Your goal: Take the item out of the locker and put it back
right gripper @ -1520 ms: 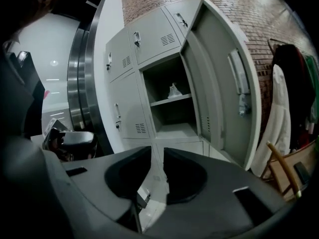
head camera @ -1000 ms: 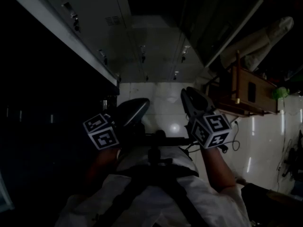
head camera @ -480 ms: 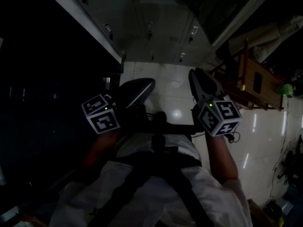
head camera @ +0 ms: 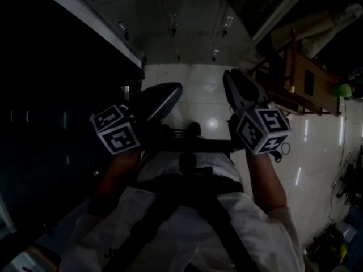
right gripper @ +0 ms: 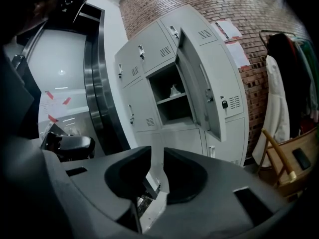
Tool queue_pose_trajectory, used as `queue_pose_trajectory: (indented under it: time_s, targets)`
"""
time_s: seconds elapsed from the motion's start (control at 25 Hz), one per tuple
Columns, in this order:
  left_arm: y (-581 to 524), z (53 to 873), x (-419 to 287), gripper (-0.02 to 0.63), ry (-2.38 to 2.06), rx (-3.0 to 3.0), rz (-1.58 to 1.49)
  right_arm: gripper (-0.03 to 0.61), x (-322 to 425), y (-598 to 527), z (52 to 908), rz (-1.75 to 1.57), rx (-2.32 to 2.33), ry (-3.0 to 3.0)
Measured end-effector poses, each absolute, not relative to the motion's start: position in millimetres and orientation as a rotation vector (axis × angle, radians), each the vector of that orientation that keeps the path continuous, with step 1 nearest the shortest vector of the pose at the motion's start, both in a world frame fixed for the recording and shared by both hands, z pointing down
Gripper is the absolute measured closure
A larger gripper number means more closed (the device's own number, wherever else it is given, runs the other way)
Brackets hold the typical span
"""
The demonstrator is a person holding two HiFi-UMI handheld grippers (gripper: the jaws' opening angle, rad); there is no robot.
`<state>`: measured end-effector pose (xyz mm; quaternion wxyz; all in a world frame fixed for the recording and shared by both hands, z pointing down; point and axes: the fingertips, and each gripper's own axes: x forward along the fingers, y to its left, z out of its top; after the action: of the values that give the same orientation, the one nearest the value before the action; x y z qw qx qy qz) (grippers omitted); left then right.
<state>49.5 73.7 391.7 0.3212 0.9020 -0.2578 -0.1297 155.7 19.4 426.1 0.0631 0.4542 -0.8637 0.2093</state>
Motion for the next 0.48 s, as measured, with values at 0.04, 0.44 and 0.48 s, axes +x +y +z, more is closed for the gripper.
queue_pose_trajectory:
  time_s: [0.04,0.44,0.48]
  targets:
    - [73,391,46,0.621,-0.677,2.366,-0.341,0.502,152,19,427,0.635,1.369,-2.605]
    - [83,393,9,0.621,-0.661,2.335,-0.358,0.544,101,37,421,0.617,1.335,-2.594]
    - [84,392,7,0.621,-0.654,2.336,-0.359,0.558,99,38,418,0.605,1.341,-2.596]
